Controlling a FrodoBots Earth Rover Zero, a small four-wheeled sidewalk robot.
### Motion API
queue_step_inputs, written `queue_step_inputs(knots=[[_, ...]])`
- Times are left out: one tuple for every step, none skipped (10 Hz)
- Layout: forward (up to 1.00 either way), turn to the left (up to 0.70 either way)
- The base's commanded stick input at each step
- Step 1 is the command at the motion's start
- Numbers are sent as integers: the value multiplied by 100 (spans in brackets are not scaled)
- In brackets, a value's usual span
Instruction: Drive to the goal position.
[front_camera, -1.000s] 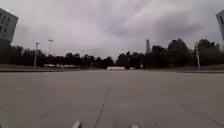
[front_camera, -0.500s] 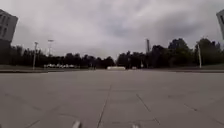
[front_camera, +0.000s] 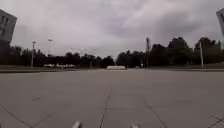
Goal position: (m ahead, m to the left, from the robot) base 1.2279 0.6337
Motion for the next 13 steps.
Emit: queue_step_inputs(knots=[[70,0],[70,0],[70,0],[70,0],[70,0],[70,0],[70,0],[70,0],[70,0],[70,0],[70,0],[70,-9],[70,-17]])
